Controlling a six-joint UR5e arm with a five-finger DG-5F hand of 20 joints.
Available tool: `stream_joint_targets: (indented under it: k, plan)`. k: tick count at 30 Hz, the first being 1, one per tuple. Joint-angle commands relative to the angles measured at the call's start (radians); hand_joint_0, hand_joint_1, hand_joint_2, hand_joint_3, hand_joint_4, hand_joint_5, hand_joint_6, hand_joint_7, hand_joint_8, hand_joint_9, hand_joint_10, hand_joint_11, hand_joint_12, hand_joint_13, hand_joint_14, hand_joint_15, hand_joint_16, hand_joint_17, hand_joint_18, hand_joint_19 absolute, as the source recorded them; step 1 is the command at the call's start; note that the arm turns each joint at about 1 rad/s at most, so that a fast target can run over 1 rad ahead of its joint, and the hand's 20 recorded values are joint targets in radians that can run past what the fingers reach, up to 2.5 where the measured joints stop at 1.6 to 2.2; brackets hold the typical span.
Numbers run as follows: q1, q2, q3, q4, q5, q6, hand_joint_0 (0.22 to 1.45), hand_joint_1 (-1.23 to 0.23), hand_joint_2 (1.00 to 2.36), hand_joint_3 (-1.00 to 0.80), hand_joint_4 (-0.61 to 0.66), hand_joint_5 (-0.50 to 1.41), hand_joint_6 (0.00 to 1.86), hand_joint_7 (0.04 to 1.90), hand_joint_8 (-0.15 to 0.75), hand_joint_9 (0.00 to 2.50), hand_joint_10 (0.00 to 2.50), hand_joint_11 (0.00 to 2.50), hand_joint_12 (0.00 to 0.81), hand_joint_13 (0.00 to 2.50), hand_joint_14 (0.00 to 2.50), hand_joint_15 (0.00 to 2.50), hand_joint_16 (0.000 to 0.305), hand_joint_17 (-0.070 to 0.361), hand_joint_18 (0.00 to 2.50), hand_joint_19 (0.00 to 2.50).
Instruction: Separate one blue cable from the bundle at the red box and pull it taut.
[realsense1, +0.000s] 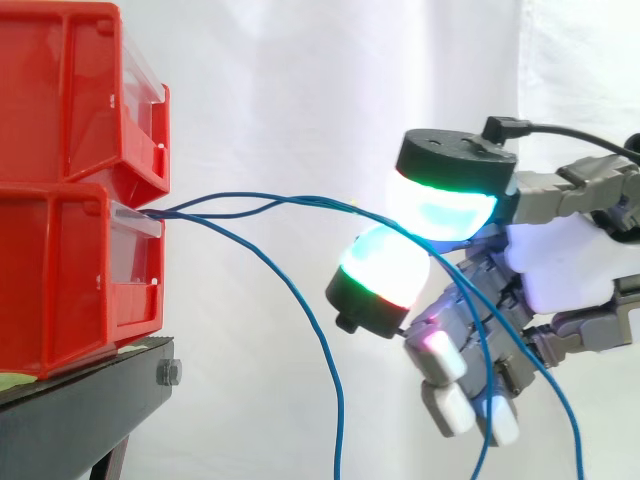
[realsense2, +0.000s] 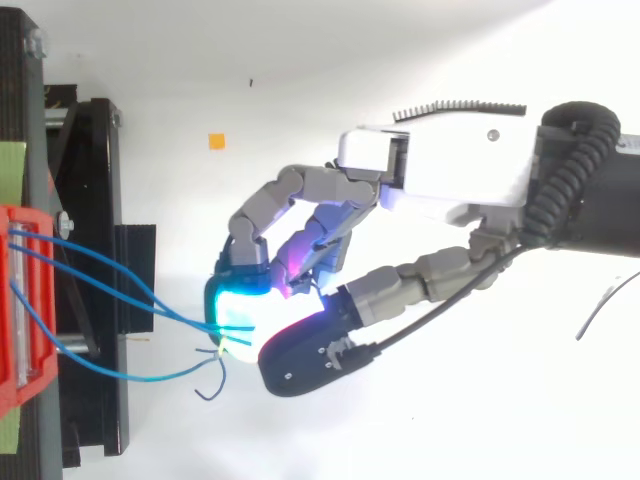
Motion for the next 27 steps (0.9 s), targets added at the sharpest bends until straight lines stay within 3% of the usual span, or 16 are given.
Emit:
stream_joint_targets:
  k: [1, 13, 16, 20, 22, 24, 25, 27]
  plan:
    - [0.002, 0.013, -0.018, -0.001, 0.005, -0.008, 0.6, -0.73, 1.01, -0.18, -0.15, -0.07, 0.86, 0.95, 0.309, 0.97, 0.01, 0.98, 0.271, 0.9, 0.02, 0.64, 0.031, 0.07, 0.81, 0.61]
    - [0.007, 0.016, -0.028, 0.025, 0.011, -0.005, 0.6, -0.72, 1.01, -0.19, -0.15, -0.07, 0.86, 0.94, 0.293, 1.14, 0.0, 1.31, 0.289, 1.12, 0.02, 1.0, 0.032, 0.071, 0.84, 0.64]
    - [0.007, 0.016, -0.028, 0.04, 0.011, -0.007, 0.6, -0.72, 1.01, -0.19, -0.15, -0.07, 0.86, 0.94, 0.274, 1.14, 0.33, 1.29, 0.287, 1.21, 0.02, 1.22, 0.033, 0.074, 0.86, 0.67]
    - [0.007, 0.016, -0.03, 0.051, 0.01, -0.005, 0.61, -0.72, 1.01, -0.2, -0.15, -0.07, 0.86, 0.94, 0.267, 1.11, 0.47, 1.28, 0.284, 1.29, 0.0, 1.43, 0.034, 0.077, 0.88, 0.71]
    - [0.005, 0.016, -0.05, 0.051, 0.01, -0.005, 0.61, -0.72, 1.01, -0.2, -0.15, -0.07, 0.86, 0.93, 0.269, 1.09, 0.54, 1.27, 0.286, 1.3, 0.08, 1.46, 0.035, 0.079, 0.9, 0.74]
    - [0.005, 0.018, -0.064, 0.053, 0.008, -0.004, 0.61, -0.72, 1.02, -0.19, -0.15, -0.07, 0.87, 0.93, 0.261, 1.06, 0.72, 1.23, 0.287, 1.26, 0.33, 1.39, 0.036, 0.08, 0.91, 0.76]
    - [0.005, 0.018, -0.067, 0.053, 0.008, -0.004, 0.61, -0.72, 1.01, -0.2, -0.15, -0.07, 0.87, 0.93, 0.25, 1.01, 0.98, 1.14, 0.282, 1.23, 0.53, 1.35, 0.036, 0.081, 0.93, 0.78]
    - [0.002, 0.018, -0.076, 0.059, 0.007, -0.004, 0.61, -0.72, 1.01, -0.2, -0.15, -0.07, 0.87, 0.94, 0.249, 0.99, 1.12, 1.1, 0.29, 1.18, 0.83, 1.29, 0.036, 0.082, 0.94, 0.82]
